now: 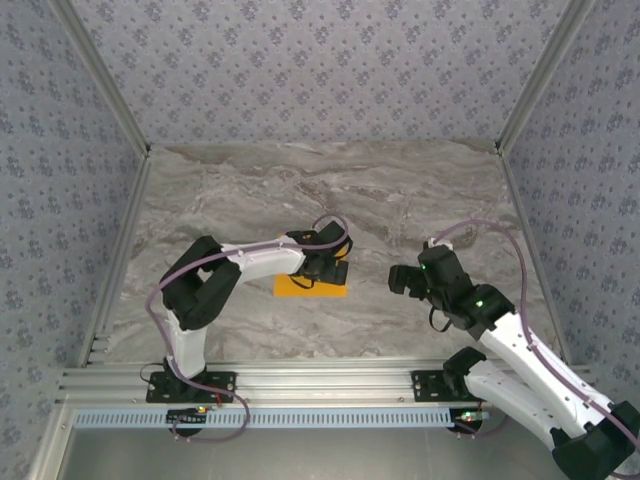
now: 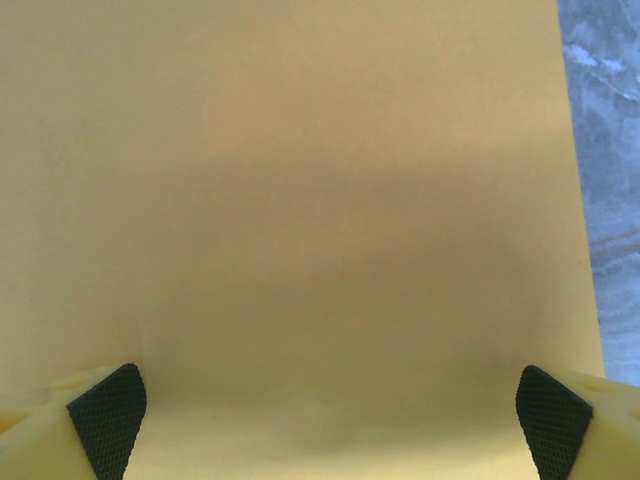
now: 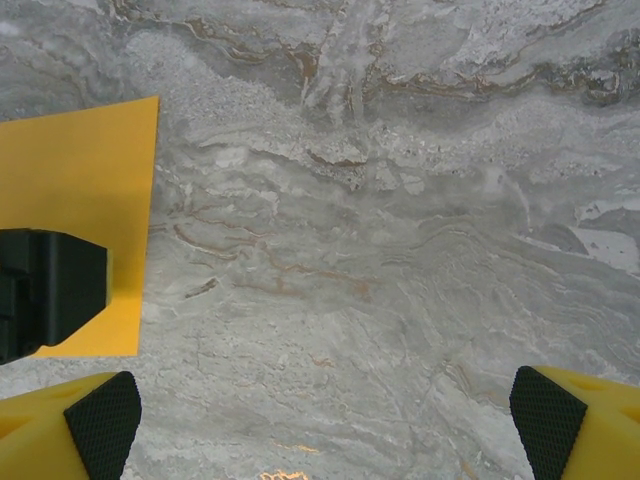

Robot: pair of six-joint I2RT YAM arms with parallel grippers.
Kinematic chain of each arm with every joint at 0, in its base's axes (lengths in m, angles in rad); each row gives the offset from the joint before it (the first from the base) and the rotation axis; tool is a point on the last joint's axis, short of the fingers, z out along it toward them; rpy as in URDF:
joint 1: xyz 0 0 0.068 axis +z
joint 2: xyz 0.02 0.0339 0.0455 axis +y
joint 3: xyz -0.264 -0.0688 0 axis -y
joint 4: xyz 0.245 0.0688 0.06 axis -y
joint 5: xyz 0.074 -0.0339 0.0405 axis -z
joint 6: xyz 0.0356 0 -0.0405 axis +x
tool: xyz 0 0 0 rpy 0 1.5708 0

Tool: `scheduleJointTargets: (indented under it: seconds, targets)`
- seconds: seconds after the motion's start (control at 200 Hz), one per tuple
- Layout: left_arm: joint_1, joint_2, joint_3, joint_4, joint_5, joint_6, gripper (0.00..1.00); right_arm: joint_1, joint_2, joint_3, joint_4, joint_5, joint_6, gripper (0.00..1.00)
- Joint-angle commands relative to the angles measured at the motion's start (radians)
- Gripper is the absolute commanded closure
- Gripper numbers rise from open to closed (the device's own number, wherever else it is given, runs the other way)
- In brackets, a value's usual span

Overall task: Fold a paper plane with a square sheet of paper (fold left side to right side)
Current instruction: Move the square sheet of paper to the center of the table, then pick up the square sheet of paper from the center of the table.

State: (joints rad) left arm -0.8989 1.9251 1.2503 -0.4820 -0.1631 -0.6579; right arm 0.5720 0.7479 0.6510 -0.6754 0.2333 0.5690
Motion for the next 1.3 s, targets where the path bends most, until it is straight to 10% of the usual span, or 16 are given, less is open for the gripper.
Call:
scheduleJointTargets:
  seconds: [0.0, 0.365, 0.665, 1.294]
  targets:
    - [-0.004, -0.056, 0.026, -0.085, 0.066, -0.008, 0.02, 0.009, 0.000, -0.021, 0.017, 0.023, 0.028, 0.00]
    - [0.125, -0.363, -0.091, -0.027, 0.124, -0.010, 0.02, 0.011, 0.201, 0.027, 0.118, -0.026, -0.034, 0.00]
    - [0.292, -0.551, -0.419, 0.253, 0.411, -0.113, 0.02, 0.011, 0.550, 0.187, 0.253, -0.084, -0.156, 0.00]
    - [0.325, -0.358, -0.484, 0.413, 0.488, -0.168, 0.04, 0.003, 1.258, 0.778, 0.223, -0.226, -0.203, 0.00]
